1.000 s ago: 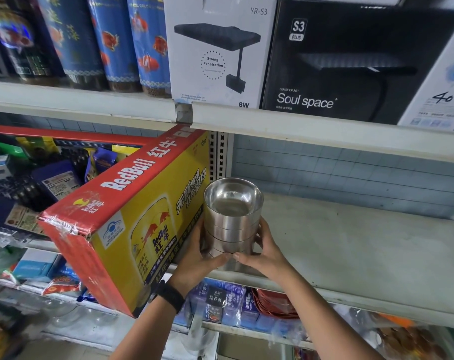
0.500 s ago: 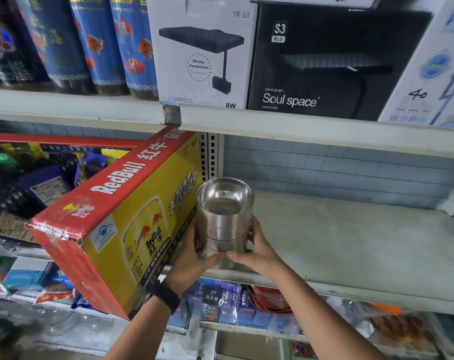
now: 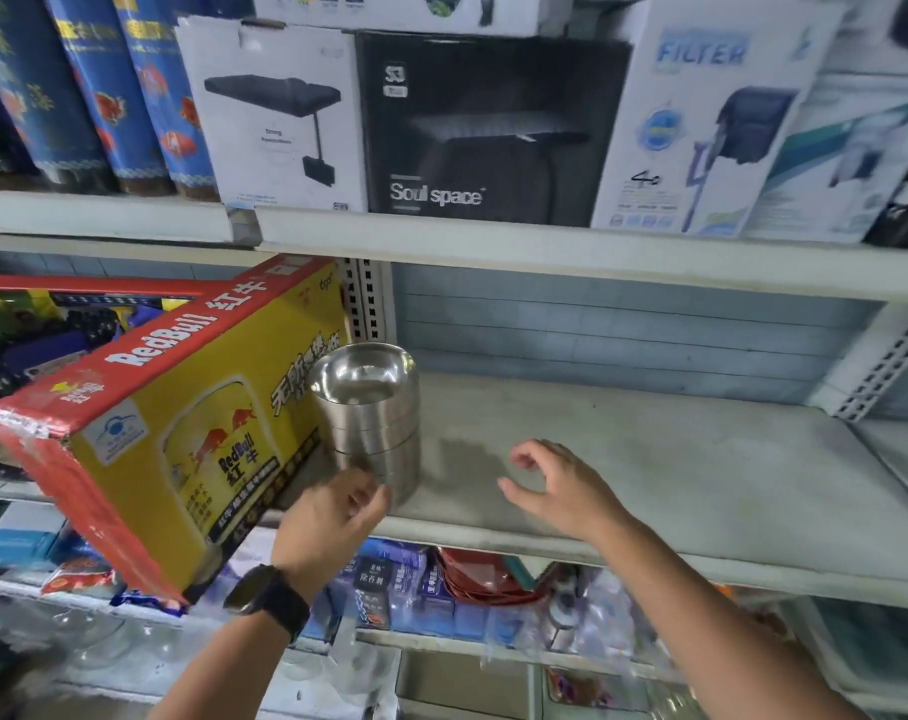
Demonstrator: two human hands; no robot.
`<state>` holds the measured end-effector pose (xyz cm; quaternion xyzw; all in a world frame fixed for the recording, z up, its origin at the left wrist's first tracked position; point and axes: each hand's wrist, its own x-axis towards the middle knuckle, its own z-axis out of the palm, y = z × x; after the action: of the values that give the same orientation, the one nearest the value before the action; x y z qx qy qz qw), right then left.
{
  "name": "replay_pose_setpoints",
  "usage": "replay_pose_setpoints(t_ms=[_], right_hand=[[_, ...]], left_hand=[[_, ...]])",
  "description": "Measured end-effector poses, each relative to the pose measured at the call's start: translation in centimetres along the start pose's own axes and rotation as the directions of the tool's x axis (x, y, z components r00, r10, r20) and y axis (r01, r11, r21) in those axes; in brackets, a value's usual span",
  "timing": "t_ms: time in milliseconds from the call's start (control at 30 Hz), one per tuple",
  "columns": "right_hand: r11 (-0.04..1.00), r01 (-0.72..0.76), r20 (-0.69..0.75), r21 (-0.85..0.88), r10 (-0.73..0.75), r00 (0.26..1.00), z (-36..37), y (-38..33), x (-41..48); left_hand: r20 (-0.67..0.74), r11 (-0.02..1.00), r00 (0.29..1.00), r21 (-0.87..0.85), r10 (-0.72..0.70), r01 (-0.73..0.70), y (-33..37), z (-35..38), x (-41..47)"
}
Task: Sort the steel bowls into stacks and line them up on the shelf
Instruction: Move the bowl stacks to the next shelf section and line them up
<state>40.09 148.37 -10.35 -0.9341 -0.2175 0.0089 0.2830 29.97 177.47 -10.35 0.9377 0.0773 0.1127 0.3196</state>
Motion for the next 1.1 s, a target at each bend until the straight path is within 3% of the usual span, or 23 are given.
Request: replay_pose_setpoints(t_ms=[200, 500, 767, 1100], right_hand=[[0.978, 0.002, -0.065, -0.206, -0.016, 0.998, -5.9, 5.1, -4.5], [0.923, -0.176, -0.161, -0.343, 0.126, 0.979, -14.3, 12.2, -11.1], [0.841, -0.377, -0.292, -0.388, 0.275, 0.916, -18.8, 17.1, -15.2], [0.660, -0.637, -0.414, -0.400, 0.490, 0.767, -23.9, 21.6, -19.9]], left_hand=[[0.101, 0.973, 0.982, 0.149, 0.160, -0.174, 7.8, 5.8, 1.5], [0.215, 0.896, 0.911, 0.205, 0.351, -0.393, 19.7, 13.1, 4.0], [0.383, 0.804, 0.792, 0.174, 0.476, -0.568, 26.4, 18.9, 7.3], [0.423, 0.705, 0.634, -0.017, 0.648, -0.709, 35.5, 26.1, 10.8]])
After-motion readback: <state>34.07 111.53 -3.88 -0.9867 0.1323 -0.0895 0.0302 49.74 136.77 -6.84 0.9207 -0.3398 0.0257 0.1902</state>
